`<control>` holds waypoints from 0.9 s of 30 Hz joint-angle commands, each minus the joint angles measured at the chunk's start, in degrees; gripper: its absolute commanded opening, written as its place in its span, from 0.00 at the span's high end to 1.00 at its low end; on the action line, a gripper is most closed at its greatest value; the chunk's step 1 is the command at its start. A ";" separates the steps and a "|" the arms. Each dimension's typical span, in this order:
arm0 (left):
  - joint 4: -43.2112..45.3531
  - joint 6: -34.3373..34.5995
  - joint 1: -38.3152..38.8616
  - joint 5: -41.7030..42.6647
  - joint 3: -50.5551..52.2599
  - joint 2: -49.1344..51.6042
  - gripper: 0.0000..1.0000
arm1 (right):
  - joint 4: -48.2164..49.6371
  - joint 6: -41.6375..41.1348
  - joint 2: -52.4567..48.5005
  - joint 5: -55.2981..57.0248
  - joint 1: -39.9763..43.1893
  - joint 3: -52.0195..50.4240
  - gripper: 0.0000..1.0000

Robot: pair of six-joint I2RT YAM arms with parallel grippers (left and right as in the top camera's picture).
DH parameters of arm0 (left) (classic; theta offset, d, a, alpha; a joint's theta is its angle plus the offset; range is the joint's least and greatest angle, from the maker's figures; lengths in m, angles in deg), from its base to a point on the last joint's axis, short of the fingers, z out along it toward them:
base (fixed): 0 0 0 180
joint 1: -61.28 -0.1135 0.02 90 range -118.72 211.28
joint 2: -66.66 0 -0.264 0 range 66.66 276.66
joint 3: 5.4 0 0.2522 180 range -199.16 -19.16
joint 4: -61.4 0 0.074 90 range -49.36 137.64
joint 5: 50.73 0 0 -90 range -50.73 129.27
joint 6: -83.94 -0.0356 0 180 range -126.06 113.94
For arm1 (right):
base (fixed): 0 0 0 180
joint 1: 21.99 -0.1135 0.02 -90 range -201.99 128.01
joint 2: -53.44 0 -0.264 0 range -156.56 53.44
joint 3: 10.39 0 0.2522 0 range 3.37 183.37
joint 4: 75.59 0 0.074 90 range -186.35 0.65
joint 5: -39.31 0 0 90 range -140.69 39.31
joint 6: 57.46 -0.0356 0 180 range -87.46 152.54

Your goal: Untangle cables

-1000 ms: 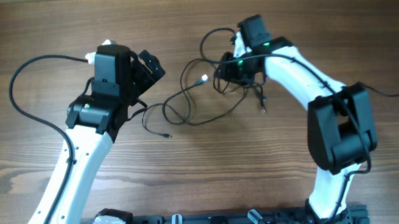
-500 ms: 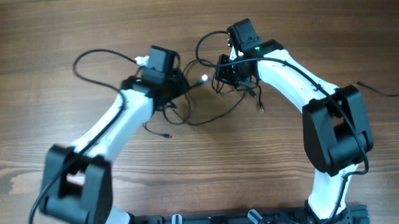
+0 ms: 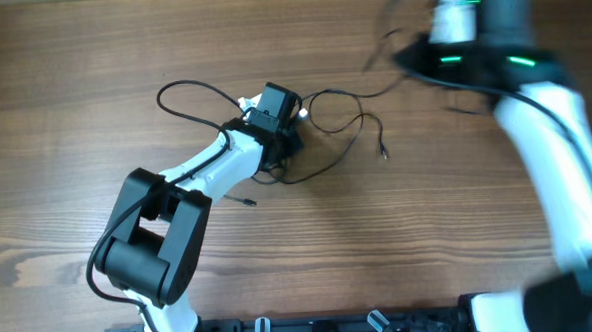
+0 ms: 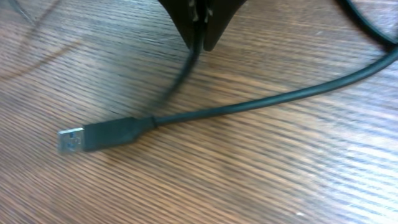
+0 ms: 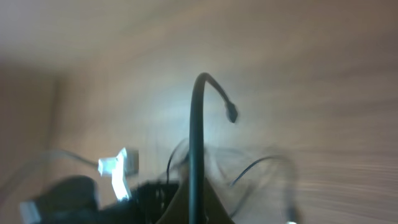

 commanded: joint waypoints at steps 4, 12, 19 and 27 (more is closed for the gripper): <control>-1.22 5.66 -0.15 -3.76 0.04 0.79 0.96 | -14.49 2.38 17.20 16.00 19.98 0.48 0.94; -8.22 -2.38 -0.26 -3.41 0.02 -7.10 0.96 | -24.44 28.20 10.82 -9.73 17.14 -1.46 0.11; -7.85 -2.08 -0.26 -3.37 0.04 -10.56 0.96 | 1.46 44.72 1.68 -17.33 -3.85 -18.18 0.10; -8.07 -2.08 -0.26 -3.37 0.04 -10.56 0.96 | 25.05 48.96 -16.55 -13.49 -13.09 -20.98 0.21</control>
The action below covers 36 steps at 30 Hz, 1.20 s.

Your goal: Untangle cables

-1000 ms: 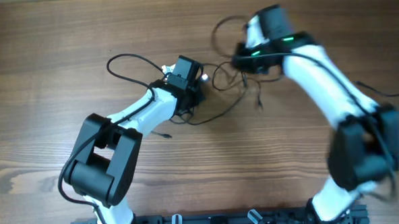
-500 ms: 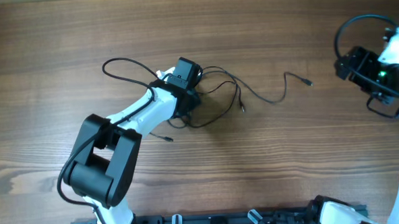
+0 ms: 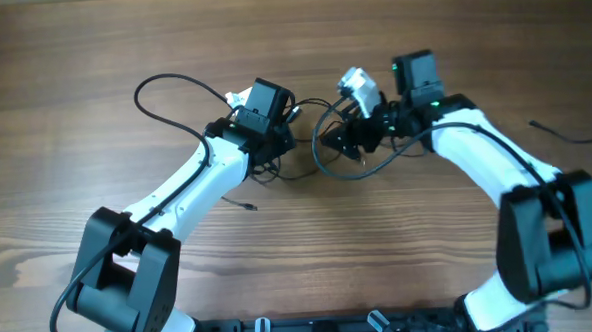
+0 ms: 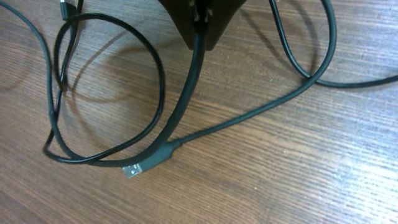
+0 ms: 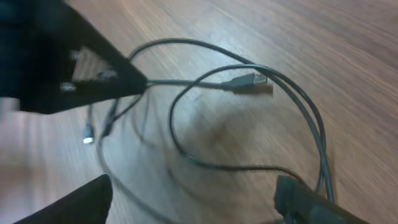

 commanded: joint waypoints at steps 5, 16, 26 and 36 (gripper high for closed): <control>0.13 0.61 -0.15 -1.01 -0.02 -0.37 0.96 | 2.84 14.99 -10.05 12.22 -4.92 -0.11 0.18; -0.72 3.43 -0.17 -1.01 -0.02 -0.37 0.96 | 12.24 -0.74 0.98 21.64 -0.98 1.70 0.96; -0.15 7.98 -0.15 -0.98 -0.02 -0.37 0.96 | 0.11 11.89 2.75 -0.98 1.53 1.03 0.41; -1.84 17.38 -0.15 -0.33 -0.02 -0.37 0.93 | 3.04 25.73 -11.52 12.79 -5.09 1.03 0.39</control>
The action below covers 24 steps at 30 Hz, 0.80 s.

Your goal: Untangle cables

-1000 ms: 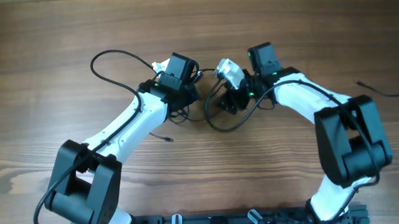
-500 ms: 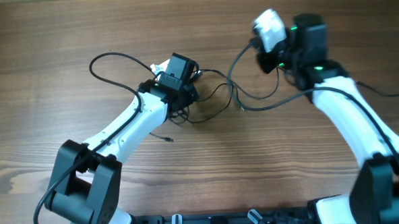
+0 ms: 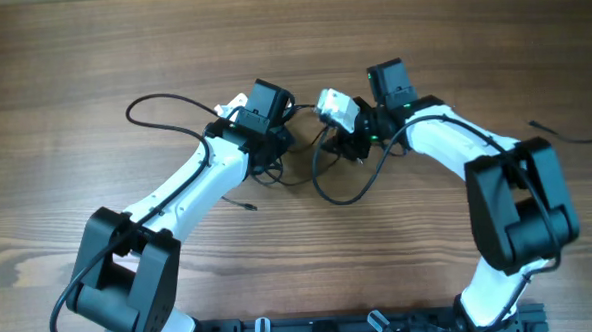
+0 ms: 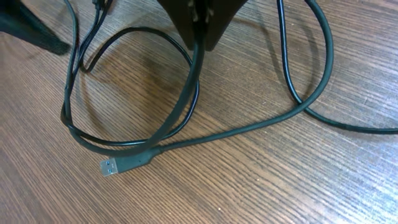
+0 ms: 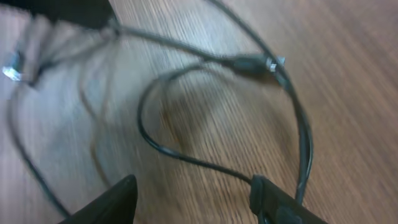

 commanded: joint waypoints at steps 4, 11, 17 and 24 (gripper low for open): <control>-0.02 1.81 -0.15 -0.35 -0.02 -0.37 0.92 | 2.93 6.75 -7.69 9.92 -5.05 -0.52 0.60; -0.02 1.81 -0.15 -1.05 -0.02 -0.37 0.96 | 4.02 -11.34 3.21 10.71 -1.44 -0.44 0.96; 0.44 1.79 -0.11 -1.01 -0.02 -0.31 0.69 | -2.23 -15.58 20.50 -2.01 6.71 -0.44 0.96; 0.55 1.81 -0.17 -1.03 -0.02 -0.31 0.00 | -10.84 2.36 12.68 -7.19 4.61 -0.50 0.57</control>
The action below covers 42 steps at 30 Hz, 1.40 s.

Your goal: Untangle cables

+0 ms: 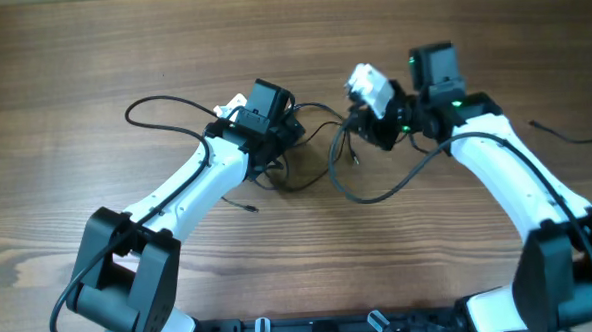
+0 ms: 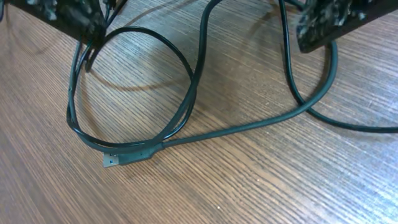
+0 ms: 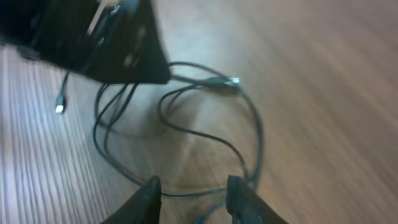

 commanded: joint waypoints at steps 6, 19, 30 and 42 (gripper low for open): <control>-0.68 0.13 -3.76 2.16 -0.02 -0.33 0.00 | 3.23 12.66 -11.65 -13.46 -0.37 -0.20 0.34; 0.52 -0.35 -12.11 10.99 -0.02 -0.33 0.00 | 21.27 21.35 -23.26 2.71 -7.74 -0.20 0.43; 1.88 -9.66 -7.93 16.65 -0.02 -0.33 0.00 | 19.15 -6.10 -6.99 -3.89 -3.85 -0.04 0.96; 7.17 -9.81 -3.34 10.58 -0.02 8.02 0.45 | 7.48 -28.48 4.37 -4.13 2.71 -0.02 0.96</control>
